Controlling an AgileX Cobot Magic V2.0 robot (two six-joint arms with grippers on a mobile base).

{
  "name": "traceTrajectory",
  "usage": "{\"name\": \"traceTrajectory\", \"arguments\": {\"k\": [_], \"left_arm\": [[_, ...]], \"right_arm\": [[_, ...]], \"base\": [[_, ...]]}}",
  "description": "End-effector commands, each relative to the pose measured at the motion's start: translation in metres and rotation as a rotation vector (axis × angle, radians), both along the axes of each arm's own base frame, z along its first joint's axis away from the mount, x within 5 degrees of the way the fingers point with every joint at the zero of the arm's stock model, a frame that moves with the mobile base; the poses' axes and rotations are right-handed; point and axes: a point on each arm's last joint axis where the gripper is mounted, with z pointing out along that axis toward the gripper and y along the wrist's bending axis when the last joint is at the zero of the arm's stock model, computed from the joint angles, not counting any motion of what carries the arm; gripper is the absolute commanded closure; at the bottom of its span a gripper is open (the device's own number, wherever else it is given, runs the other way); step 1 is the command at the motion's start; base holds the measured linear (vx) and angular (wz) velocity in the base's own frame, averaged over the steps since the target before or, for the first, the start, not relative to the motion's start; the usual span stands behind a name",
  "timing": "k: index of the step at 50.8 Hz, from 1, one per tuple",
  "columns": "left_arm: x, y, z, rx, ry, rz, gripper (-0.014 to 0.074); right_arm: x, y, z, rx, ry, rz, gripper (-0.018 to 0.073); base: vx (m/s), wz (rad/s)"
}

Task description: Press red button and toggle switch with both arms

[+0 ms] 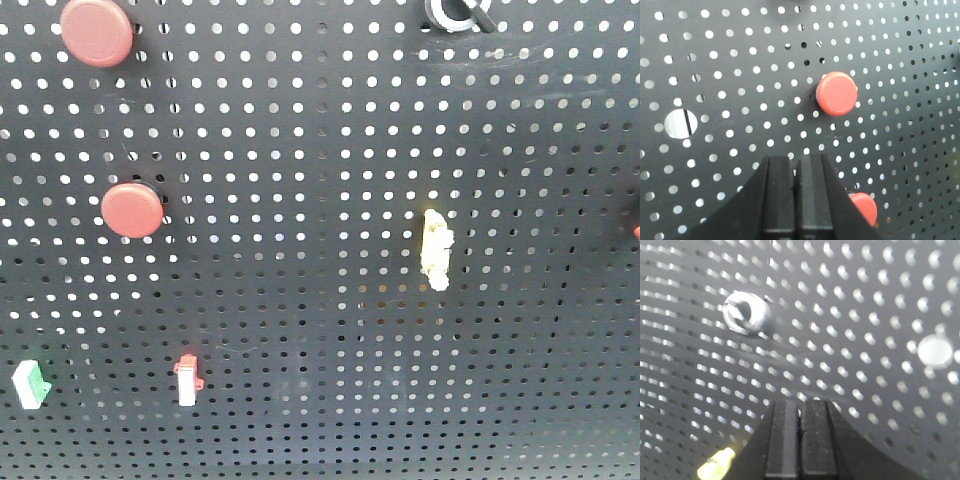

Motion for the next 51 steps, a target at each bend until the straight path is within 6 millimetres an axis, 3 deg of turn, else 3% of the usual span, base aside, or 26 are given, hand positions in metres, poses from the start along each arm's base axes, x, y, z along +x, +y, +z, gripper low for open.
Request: {"name": "traceTrajectory", "arguments": {"k": [1,23,29,34,43,51], "left_arm": [[-0.005,-0.002,0.01,-0.019,-0.048,-0.042,0.0596],[-0.004,-0.002,0.009,-0.02,-0.044,-0.042,0.0596],[-0.007,0.002,-0.002,-0.103,0.032,-0.042,0.0596],[-0.012,0.018,-0.032,-0.144,0.176,0.056,0.0596],[-0.029,0.041,-0.128,-0.027,0.371,0.244,0.0596],[-0.046,0.049,-0.199,-0.093,0.423,0.298,0.0596]], "right_arm": [[-0.005,0.0,0.011,0.024,-0.117,0.018,0.0559],[-0.002,0.001,0.004,0.011,-0.085,0.014,0.0559],[-0.002,0.001,0.004,0.011,-0.085,0.014,0.0559],[-0.002,0.001,0.004,0.011,-0.085,0.014,0.0559],[-0.002,0.001,0.004,0.008,-0.078,0.012,0.0559],[-0.002,0.001,0.004,0.008,-0.078,0.012,0.0559]], "base": [[0.0,0.0],[0.0,0.0],[0.0,0.0],[0.0,0.0],[0.0,0.0],[0.0,0.0]]}}
